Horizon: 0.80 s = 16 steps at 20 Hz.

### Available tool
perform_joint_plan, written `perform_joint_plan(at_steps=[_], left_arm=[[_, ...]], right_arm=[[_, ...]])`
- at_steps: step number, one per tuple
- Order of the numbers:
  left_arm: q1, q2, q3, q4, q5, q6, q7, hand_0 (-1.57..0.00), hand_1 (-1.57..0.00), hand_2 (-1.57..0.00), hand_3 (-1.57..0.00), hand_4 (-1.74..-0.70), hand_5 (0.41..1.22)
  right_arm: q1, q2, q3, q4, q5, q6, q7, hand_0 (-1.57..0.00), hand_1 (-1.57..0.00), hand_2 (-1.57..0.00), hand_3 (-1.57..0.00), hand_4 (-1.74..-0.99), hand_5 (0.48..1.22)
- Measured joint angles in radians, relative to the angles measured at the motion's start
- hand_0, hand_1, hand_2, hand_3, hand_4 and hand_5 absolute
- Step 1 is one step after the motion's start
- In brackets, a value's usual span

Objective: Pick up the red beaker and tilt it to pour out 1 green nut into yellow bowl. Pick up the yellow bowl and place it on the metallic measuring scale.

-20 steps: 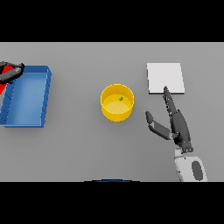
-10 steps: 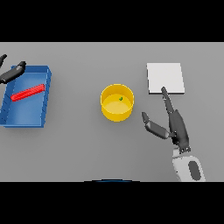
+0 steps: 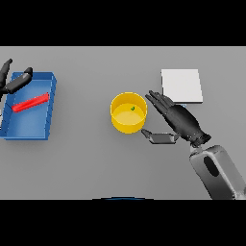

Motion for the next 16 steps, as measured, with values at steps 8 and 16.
perform_joint_plan(at_steps=[8, 16], left_arm=[[0.004, 0.008, 0.005, 0.008, 0.002, -0.013, -0.012, 0.0, 0.0, 0.0, 0.0, -0.81, 0.695], [0.011, 0.017, 0.015, 0.004, 0.009, -0.019, -0.021, 0.0, 0.0, 0.0, 0.0, -0.81, 0.7]], right_arm=[[-0.229, -0.068, 0.176, 0.158, 0.167, 0.132, -0.12, 0.0, 0.0, 0.0, 0.0, -1.153, 0.639], [-0.389, -0.026, 0.279, 0.344, 0.221, 0.237, -0.166, 0.0, 0.0, 0.0, 0.0, -1.162, 0.667]])
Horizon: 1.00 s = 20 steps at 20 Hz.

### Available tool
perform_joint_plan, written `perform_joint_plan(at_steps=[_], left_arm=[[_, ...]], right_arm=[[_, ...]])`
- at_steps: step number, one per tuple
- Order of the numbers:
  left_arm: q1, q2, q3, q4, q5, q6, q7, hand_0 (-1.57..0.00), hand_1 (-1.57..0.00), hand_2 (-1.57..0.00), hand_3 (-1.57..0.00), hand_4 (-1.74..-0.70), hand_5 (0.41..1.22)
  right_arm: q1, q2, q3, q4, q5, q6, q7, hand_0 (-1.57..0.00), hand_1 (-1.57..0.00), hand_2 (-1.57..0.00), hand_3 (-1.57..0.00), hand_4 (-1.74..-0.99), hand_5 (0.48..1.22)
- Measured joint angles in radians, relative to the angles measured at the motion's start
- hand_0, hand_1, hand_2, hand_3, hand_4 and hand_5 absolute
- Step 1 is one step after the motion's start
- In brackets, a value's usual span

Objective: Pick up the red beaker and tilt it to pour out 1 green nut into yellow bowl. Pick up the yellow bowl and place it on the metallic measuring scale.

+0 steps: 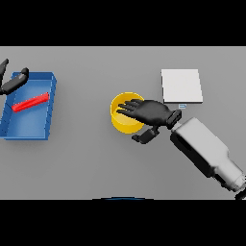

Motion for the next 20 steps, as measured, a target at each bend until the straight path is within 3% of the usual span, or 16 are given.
perform_joint_plan(at_steps=[4, 8, 12, 13, 14, 15, 16, 18, 20], left_arm=[[-0.01, 0.001, -0.006, 0.021, -0.009, -0.009, -0.013, 0.0, 0.0, 0.0, 0.0, -0.8, 0.706], [-0.007, 0.009, -0.002, 0.01, -0.006, -0.011, 0.001, 0.0, 0.0, 0.0, 0.0, -0.79, 0.708], [-0.008, 0.011, -0.001, 0.022, -0.007, -0.015, -0.002, 0.0, 0.0, 0.0, 0.0, -0.79, 0.712], [0.0, 0.017, 0.002, 0.011, -0.002, -0.017, -0.006, 0.0, 0.0, 0.0, 0.0, -0.79, 0.711], [-0.006, 0.011, -0.002, 0.013, -0.006, -0.014, 0.0, 0.0, 0.0, 0.0, 0.0, -0.79, 0.71], [-0.007, 0.006, -0.006, 0.017, -0.012, -0.009, -0.001, 0.0, 0.0, 0.0, 0.0, -0.79, 0.71], [-0.011, 0.006, -0.006, 0.022, -0.011, -0.013, -0.005, 0.0, 0.0, 0.0, 0.0, -0.79, 0.71], [-0.007, 0.013, -0.002, 0.026, -0.009, -0.017, -0.011, 0.0, 0.0, 0.0, 0.0, -0.79, 0.707], [0.003, 0.01, -0.008, 0.016, -0.014, -0.014, -0.019, 0.0, 0.0, 0.0, 0.0, -0.78, 0.712]], right_arm=[[-0.058, 0.029, 0.041, 0.065, 0.025, 0.053, 0.024, 0.0, 0.0, 0.0, 0.0, -1.177, 0.673], [-0.082, 0.039, 0.059, 0.137, 0.036, 0.058, 0.001, 0.0, 0.0, 0.0, -0.01, -1.188, 0.693], [-0.101, 0.059, 0.057, 0.177, 0.036, 0.06, 0.017, -0.05, -0.06, -0.09, -0.13, -1.261, 0.809], [-0.099, 0.059, 0.059, 0.173, 0.038, 0.059, 0.016, -0.19, -0.18, -0.19, -0.21, -1.309, 0.891], [-0.1, 0.061, 0.062, 0.19, 0.043, 0.044, 0.0, -0.45, -0.41, -0.35, -0.32, -1.363, 0.957], [-0.105, 0.064, 0.064, 0.196, 0.045, 0.033, -0.016, -0.68, -0.64, -0.59, -0.57, -1.435, 1.01], [-0.103, 0.063, 0.065, 0.191, 0.042, 0.037, -0.018, -0.86, -0.83, -0.79, -0.68, -1.492, 1.052], [-0.102, 0.055, 0.063, 0.175, 0.033, 0.053, -0.032, -1.11, -1.09, -1.07, -0.88, -1.578, 1.113], [-0.106, 0.049, 0.065, 0.158, 0.026, 0.079, -0.022, -1.28, -1.27, -1.19, -1.03, -1.637, 1.152]])
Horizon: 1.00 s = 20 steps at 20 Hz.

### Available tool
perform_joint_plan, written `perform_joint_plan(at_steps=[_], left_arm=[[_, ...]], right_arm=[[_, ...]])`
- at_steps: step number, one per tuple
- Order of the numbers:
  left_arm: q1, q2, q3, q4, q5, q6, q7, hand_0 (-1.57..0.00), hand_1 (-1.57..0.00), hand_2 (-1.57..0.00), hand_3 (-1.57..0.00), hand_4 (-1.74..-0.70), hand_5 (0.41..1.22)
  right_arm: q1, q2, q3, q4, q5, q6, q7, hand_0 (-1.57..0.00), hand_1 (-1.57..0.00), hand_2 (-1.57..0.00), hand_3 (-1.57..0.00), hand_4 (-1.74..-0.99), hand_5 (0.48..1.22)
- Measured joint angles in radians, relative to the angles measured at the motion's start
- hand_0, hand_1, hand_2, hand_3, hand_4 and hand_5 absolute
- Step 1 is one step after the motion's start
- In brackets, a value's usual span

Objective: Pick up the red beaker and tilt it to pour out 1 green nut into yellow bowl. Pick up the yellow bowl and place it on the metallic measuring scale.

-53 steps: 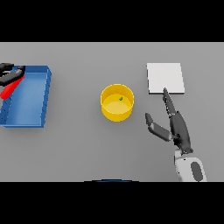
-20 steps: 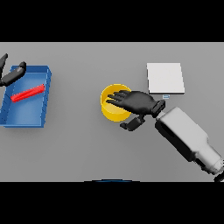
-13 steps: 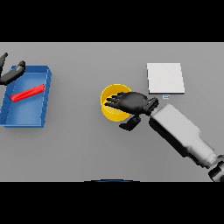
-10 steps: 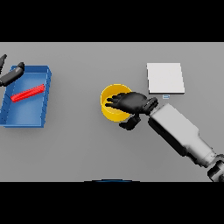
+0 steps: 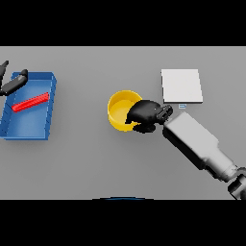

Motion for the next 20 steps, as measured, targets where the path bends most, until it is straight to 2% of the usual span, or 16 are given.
perform_joint_plan(at_steps=[4, 7, 9, 12, 13, 14, 17, 19, 20], left_arm=[[-0.021, 0.0, -0.001, 0.012, -0.011, 0.008, 0.008, 0.0, 0.0, 0.0, 0.0, -0.78, 0.712], [-0.013, 0.002, 0.0, 0.006, 0.0, -0.005, 0.006, 0.0, 0.0, 0.0, 0.0, -0.78, 0.703], [-0.007, 0.007, 0.003, 0.004, 0.0, -0.005, 0.003, 0.0, 0.0, 0.0, 0.0, -0.77, 0.706], [-0.017, -0.006, -0.009, 0.0, -0.008, 0.002, 0.008, 0.0, 0.0, 0.0, 0.0, -0.77, 0.705], [-0.02, 0.009, -0.004, -0.004, -0.007, -0.003, 0.013, 0.0, 0.0, 0.0, 0.0, -0.78, 0.702], [-0.017, 0.006, 0.0, -0.002, 0.001, -0.007, 0.018, 0.0, 0.0, 0.0, 0.0, -0.78, 0.702], [-0.013, 0.007, 0.014, 0.004, 0.021, -0.016, -0.001, 0.0, 0.0, 0.0, 0.0, -0.79, 0.702], [-0.023, -0.004, 0.013, 0.01, 0.022, -0.01, 0.001, 0.0, 0.0, 0.0, 0.0, -0.8, 0.704], [-0.018, 0.001, 0.014, 0.0, 0.025, -0.014, 0.004, 0.0, 0.0, 0.0, 0.0, -0.8, 0.704]], right_arm=[[0.003, -0.008, 0.003, -0.017, -0.017, 0.027, 0.024, -1.45, -1.45, -1.33, -1.17, -1.698, 1.193], [0.002, -0.016, 0.003, -0.026, -0.029, 0.014, 0.015, -1.51, -1.51, -1.39, -1.2, -1.719, 1.207], [-0.006, -0.041, -0.015, -0.062, -0.062, 0.046, 0.02, -1.53, -1.53, -1.44, -1.17, -1.727, 1.212], [-0.019, -0.063, -0.033, -0.113, -0.09, 0.088, 0.073, -1.55, -1.55, -1.48, -1.16, -1.734, 1.216], [-0.02, -0.079, -0.039, -0.133, -0.101, 0.105, 0.077, -1.55, -1.55, -1.49, -1.15, -1.735, 1.217], [-0.019, -0.1, -0.046, -0.165, -0.11, 0.125, 0.085, -1.56, -1.56, -1.45, -1.2, -1.736, 1.218], [-0.002, -0.133, -0.059, -0.223, -0.114, 0.126, 0.146, -1.56, -1.56, -1.47, -1.19, -1.739, 1.219], [0.008, -0.145, -0.061, -0.262, -0.125, 0.14, 0.169, -1.57, -1.57, -1.51, -1.18, -1.739, 1.219], [0.01, -0.157, -0.073, -0.278, -0.136, 0.139, 0.167, -1.52, -1.57, -1.52, -1.18, -1.74, 1.219]])
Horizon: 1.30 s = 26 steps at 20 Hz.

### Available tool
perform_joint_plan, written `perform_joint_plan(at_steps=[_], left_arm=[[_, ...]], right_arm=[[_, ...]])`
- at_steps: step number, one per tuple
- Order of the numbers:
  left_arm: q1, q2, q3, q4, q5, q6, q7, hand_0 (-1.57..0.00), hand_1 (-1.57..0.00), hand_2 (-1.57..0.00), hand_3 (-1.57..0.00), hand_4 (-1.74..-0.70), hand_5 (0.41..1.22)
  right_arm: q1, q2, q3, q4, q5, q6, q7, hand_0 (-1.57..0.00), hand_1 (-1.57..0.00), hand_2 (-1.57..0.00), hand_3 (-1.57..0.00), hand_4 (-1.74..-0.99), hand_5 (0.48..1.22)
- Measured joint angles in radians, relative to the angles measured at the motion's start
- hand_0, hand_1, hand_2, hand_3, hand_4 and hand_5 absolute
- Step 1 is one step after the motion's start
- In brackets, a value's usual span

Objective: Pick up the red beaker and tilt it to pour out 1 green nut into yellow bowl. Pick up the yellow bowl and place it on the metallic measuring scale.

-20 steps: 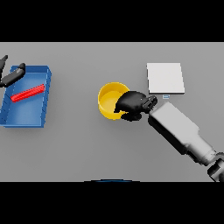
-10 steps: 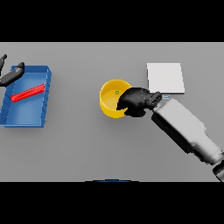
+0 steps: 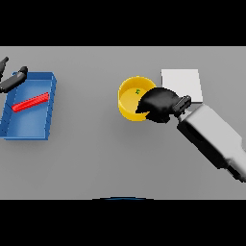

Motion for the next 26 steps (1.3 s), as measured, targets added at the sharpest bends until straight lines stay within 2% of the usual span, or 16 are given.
perform_joint_plan(at_steps=[2, 4, 11, 16, 18, 20, 26], left_arm=[[0.007, 0.003, 0.003, -0.007, 0.006, -0.004, -0.003, 0.0, 0.0, 0.0, 0.0, -0.81, 0.71], [0.014, -0.004, 0.003, -0.022, 0.014, -0.001, 0.019, 0.0, 0.0, 0.0, 0.0, -0.83, 0.723], [0.021, -0.002, 0.008, -0.049, 0.02, 0.009, 0.058, 0.0, 0.0, 0.0, 0.0, -0.85, 0.754], [0.032, 0.005, 0.013, -0.093, 0.033, 0.012, 0.1, 0.0, 0.0, 0.0, 0.0, -0.86, 0.768], [0.041, 0.002, 0.009, -0.107, 0.033, 0.017, 0.118, 0.0, 0.0, 0.0, 0.0, -0.86, 0.779], [0.028, 0.003, 0.007, -0.089, 0.027, 0.014, 0.132, 0.0, 0.0, 0.0, 0.0, -0.86, 0.789], [0.017, 0.0, 0.0, -0.065, 0.014, 0.011, 0.117, 0.0, 0.0, 0.0, 0.0, -0.85, 0.807]], right_arm=[[0.0, -0.036, -0.027, -0.002, -0.007, 0.002, 0.032, -1.54, -1.57, -1.49, -1.19, -1.74, 1.22], [-0.023, -0.048, -0.048, 0.023, -0.004, -0.027, 0.038, -1.55, -1.57, -1.5, -1.17, -1.741, 1.22], [-0.078, -0.108, -0.109, 0.198, 0.015, -0.174, -0.016, -1.57, -1.57, -1.55, -1.16, -1.741, 1.221], [-0.097, -0.108, -0.131, 0.351, 0.014, -0.239, -0.031, -1.57, -1.57, -1.53, -1.16, -1.741, 1.221], [-0.106, -0.091, -0.132, 0.415, 0.021, -0.273, -0.021, -1.57, -1.57, -1.5, -1.18, -1.741, 1.221], [-0.117, -0.092, -0.14, 0.48, 0.02, -0.302, -0.06, -1.57, -1.57, -1.45, -1.24, -1.741, 1.221], [-0.126, -0.068, -0.143, 0.572, 0.005, -0.332, -0.075, -1.57, -1.57, -1.38, -1.38, -1.741, 1.221]])
